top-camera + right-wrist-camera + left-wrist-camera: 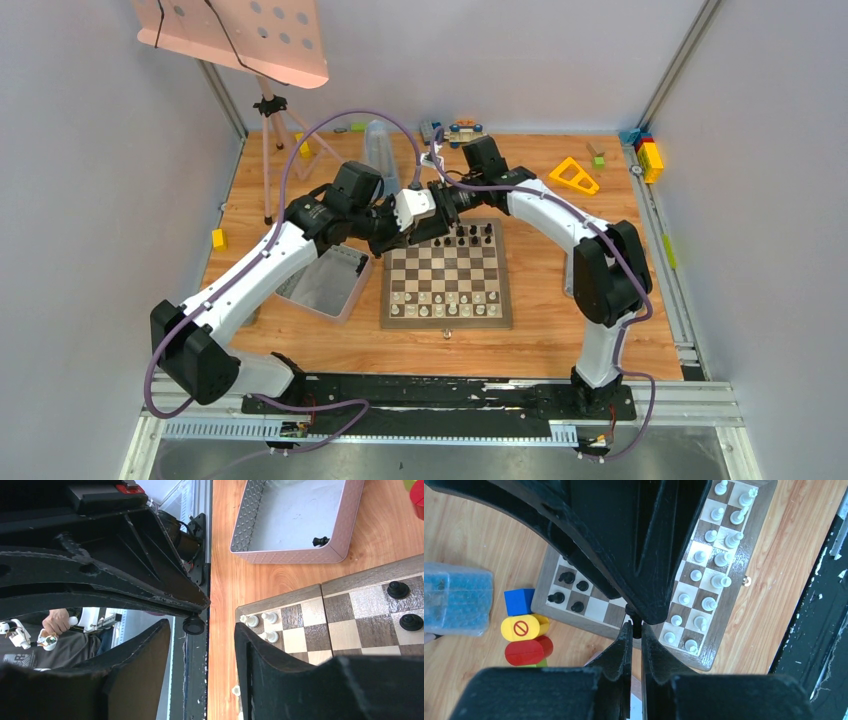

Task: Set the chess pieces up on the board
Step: Place the chess piece on the chessboard.

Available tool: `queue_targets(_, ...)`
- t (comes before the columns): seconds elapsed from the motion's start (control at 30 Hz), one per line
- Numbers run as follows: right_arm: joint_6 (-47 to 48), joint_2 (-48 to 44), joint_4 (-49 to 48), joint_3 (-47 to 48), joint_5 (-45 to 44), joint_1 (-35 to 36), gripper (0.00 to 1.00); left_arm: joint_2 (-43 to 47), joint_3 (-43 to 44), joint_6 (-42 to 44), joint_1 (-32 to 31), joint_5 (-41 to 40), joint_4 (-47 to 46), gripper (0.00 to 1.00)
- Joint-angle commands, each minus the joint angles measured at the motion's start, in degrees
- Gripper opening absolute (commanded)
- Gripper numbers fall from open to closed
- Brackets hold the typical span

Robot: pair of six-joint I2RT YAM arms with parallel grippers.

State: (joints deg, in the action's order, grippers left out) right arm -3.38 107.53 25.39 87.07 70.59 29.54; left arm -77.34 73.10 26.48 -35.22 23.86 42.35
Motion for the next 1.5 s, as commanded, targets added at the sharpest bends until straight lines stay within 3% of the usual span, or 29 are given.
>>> queue_targets(0.0, -0.1, 0.9, -2.1, 1.9, 1.6, 1.1, 0.49, 0.3, 0.5, -1.2, -0.2, 0.0, -1.3, 0.0)
queue_targets(0.4, -0.3, 1.3, -2.2, 2.4, 1.7, 1.7, 0.31, 0.1, 0.0, -1.2, -0.2, 0.4, -1.5, 0.0)
queue_targets(0.57, -0.3, 1.3, -2.1, 2.6, 2.0, 1.7, 0.18, 0.0, -0.3, -1.0, -0.2, 0.5, -1.6, 0.0)
queue_targets(0.67, 0.2, 0.7, -2.0, 2.1, 1.6, 1.5, 0.06, 0.2, -0.6, -1.1, -0.2, 0.1, -2.0, 0.12)
queue_targets(0.73, 0.4, 0.0, -2.0, 1.6, 1.1, 1.1, 0.0, 0.6, -0.7, -1.1, -0.2, -0.3, -2.4, 0.27)
queue_targets(0.93, -0.8, -2.5, -2.2, 0.5, 2.2, -2.4, 0.0, 1.6, 1.0, -1.2, 2.8, 2.8, -3.8, 0.49)
queue_targets(1.2, -7.6, -4.4, -6.4, -1.7, 9.6, -6.5, 0.0, 0.8, 1.6, -2.0, 8.7, 17.4, -13.1, 0.64)
queue_targets(1.47, -17.6, -4.5, -15.7, -4.2, 12.6, -8.0, 0.0, -2.9, 1.7, -2.6, 8.8, 27.2, -20.9, 0.67)
